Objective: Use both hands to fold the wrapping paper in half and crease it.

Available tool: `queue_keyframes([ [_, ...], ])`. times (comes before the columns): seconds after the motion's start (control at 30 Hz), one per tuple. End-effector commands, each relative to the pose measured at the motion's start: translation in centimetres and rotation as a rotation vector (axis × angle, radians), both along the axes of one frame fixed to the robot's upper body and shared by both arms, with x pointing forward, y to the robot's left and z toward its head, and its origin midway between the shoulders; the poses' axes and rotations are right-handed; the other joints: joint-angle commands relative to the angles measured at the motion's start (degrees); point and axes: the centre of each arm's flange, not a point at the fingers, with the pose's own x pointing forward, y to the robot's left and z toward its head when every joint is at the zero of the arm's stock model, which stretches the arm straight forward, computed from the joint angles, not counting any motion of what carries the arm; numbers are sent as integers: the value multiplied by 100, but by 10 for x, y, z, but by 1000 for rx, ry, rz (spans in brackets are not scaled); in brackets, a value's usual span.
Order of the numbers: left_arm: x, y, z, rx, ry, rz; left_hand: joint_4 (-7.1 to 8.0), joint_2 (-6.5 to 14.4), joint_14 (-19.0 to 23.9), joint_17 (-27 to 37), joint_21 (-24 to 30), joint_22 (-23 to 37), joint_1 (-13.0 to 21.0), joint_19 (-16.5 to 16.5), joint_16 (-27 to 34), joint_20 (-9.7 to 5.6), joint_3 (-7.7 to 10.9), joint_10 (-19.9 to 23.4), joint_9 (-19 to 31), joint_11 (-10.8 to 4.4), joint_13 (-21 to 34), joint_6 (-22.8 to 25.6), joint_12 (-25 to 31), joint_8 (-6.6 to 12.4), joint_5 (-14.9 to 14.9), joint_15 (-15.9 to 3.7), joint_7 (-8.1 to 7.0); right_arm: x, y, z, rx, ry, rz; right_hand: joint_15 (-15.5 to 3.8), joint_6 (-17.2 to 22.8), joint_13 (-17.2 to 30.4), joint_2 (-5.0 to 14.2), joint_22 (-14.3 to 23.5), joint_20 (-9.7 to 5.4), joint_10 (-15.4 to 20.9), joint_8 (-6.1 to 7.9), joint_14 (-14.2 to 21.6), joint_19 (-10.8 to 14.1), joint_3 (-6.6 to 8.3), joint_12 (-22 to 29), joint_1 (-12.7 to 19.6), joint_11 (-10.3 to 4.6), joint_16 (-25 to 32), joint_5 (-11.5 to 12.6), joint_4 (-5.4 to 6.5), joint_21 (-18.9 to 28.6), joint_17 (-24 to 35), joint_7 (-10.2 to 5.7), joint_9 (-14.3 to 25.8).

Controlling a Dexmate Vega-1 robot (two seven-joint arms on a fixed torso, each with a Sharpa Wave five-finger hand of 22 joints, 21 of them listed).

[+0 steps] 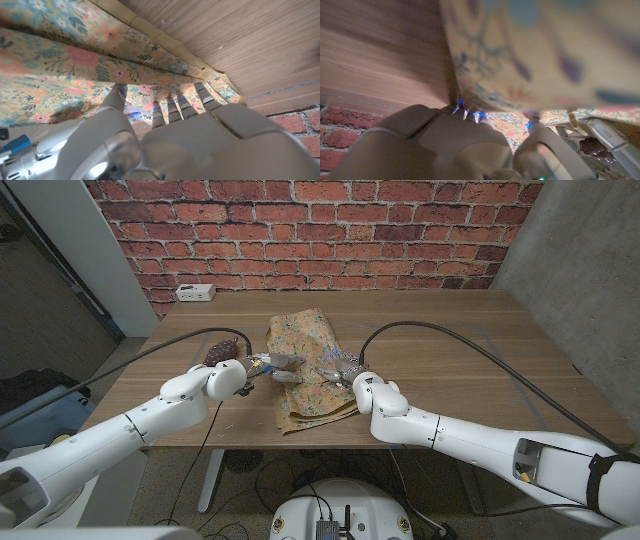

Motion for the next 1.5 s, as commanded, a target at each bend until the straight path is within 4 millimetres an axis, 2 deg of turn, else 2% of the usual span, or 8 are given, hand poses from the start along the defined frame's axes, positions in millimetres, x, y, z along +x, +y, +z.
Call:
queue_keyframes([
  [0.03,-3,-10,-5,12,11,-36,6,34,-29,-5,-18,34,-16,67,33,-6,-43,-28,5,5,1,-24,47,28,-12,-140,-19,-20,16,54,96,-354,105,-65,-973,-22,495,4,68,-1420,93,-1587,-681,147,44,203,-57,18,1,-58,86,-40,-65,4],
  [0.2,-5,-16,-9,22,18,-58,4,33,-25,-6,-26,34,-17,72,34,-8,-50,-22,5,9,1,-28,51,31,-12,-142,-19,-16,23,69,115,-392,122,-45,-676,-27,457,1,171,-1160,138,-1348,-427,244,90,317,-60,41,-25,-130,134,-62,-100,-4],
  [0.3,-6,-17,-10,21,21,-64,3,33,-21,-6,-31,34,-17,78,35,-6,-55,-19,5,-2,1,-28,53,34,-12,-138,-24,-12,27,76,115,-405,129,-25,-492,-29,427,0,245,-1001,152,-1180,-235,308,105,416,-27,48,-51,-201,163,-75,-41,-7],
  [0.5,-8,-18,-12,22,24,-69,1,35,-13,-6,-43,34,-16,84,36,-11,-62,-13,4,-12,1,-27,57,40,-11,-140,-17,-3,31,86,92,-405,122,-29,-211,-32,396,-1,306,-733,178,-939,37,391,139,567,4,58,-97,-319,199,-85,-49,-13],
  [0.67,-9,-18,-14,23,26,-70,-2,38,-6,-7,-51,35,-14,96,37,-8,-68,-10,4,-15,1,-20,60,47,-9,-143,-14,9,32,90,70,-361,98,-74,-59,-31,387,-4,335,-575,188,-843,113,418,158,615,22,57,-124,-355,186,-80,30,-17],
  [0.73,-9,-18,-14,19,26,-69,-3,38,-3,-7,-53,35,-13,99,38,-2,-69,-7,4,-11,1,-20,61,48,-9,-146,-5,14,31,90,59,-345,82,-77,18,-31,377,-5,349,-515,198,-805,141,423,164,629,76,56,-135,-368,179,-78,92,-18],
  [1.0,-11,-15,-15,11,24,-62,-7,40,5,-8,-69,35,-11,108,38,8,-79,-5,4,-6,1,-26,64,49,-8,-146,-3,35,24,80,12,-212,5,13,171,-31,239,-4,433,-248,179,-702,207,312,197,462,98,72,-194,-269,141,-22,169,-20],
  [1.5,-9,-14,-15,8,23,-66,-13,44,9,-8,-100,37,-6,124,34,8,-97,-10,3,-3,2,-36,65,52,-7,-150,-7,59,9,45,-48,-23,-91,7,108,-28,230,-2,419,-450,86,-814,140,275,55,347,139,0,-195,-185,65,-4,208,-20],
])
